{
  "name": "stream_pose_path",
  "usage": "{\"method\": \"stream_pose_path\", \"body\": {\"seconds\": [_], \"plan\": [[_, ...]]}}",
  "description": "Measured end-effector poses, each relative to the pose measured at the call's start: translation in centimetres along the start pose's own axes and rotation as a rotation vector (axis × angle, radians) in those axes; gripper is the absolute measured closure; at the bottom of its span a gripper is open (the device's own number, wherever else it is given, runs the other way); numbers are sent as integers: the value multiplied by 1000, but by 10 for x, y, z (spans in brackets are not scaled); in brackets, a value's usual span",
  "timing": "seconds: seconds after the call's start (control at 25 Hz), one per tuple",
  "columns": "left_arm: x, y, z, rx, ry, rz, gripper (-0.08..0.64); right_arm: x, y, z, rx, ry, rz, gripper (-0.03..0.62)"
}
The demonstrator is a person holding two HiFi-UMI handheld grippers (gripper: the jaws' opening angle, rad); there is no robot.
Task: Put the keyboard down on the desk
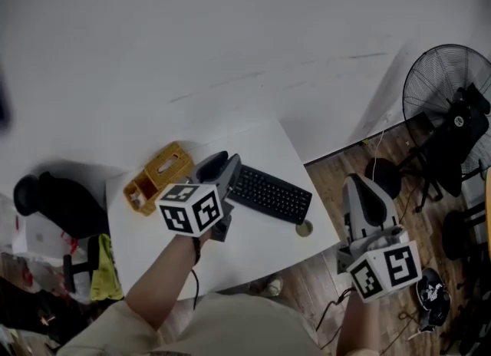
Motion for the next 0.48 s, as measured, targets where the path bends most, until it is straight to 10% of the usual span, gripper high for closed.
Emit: {"method": "stream_pose_path", "body": {"seconds": [0.48], "plan": [[71, -58, -54, 141, 126, 401, 474, -15, -42, -41, 98, 17, -69, 568]]}}
Point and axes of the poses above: the fingertips, and each gripper's own axes: z forward along the fingers, x to its right, y out of its underside, the point moved 3 cm from there along -z, backward along the fingers, and after that the axes turned 1 degree about x, right-handed, at the moved point
